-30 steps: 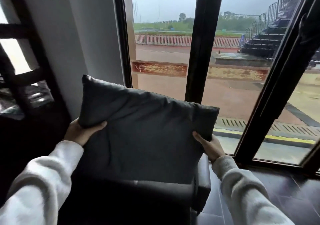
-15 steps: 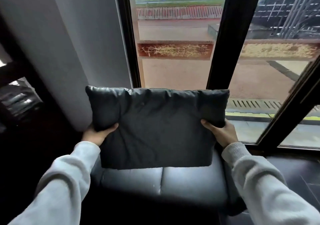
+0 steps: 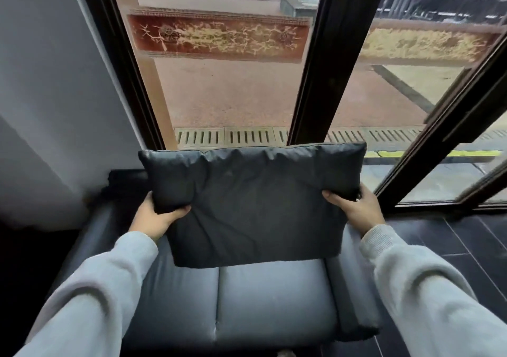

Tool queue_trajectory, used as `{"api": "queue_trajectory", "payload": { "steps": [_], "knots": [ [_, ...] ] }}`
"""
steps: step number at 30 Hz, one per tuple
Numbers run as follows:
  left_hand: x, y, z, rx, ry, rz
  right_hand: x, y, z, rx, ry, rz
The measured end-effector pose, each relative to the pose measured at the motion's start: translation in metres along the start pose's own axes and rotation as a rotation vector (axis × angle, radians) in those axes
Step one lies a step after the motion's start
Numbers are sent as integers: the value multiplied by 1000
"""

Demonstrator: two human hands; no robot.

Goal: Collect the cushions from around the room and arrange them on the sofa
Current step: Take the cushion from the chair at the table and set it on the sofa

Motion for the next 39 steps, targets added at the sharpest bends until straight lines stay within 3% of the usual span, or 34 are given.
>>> {"api": "queue_trajectory", "payload": {
  "steps": [10, 18, 25, 33, 39],
  "knots": [
    [69, 168, -131, 2, -138, 4, -168, -28, -180, 10, 112, 89],
    [112, 273, -218, -23, -212, 48, -263, -36, -275, 73, 145, 42],
    [135, 311, -256, -17, -233, 73, -326, -23, -302, 56, 180, 17],
    [149, 331, -285, -88, -207, 116, -341, -25, -322, -6, 96, 16],
    [160, 336, -289, -57, -271, 4, -357, -20, -320, -49, 146, 50]
  ]
}}
Point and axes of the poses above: each hand's wrist, its own z-axis away from the middle knuckle, its own y-axis out of the palm, x = y × z, the point moved 4 cm from there along -z, towards the middle knuckle, and after that the axes turned 13 degrees about -z, right-handed, at the moved point
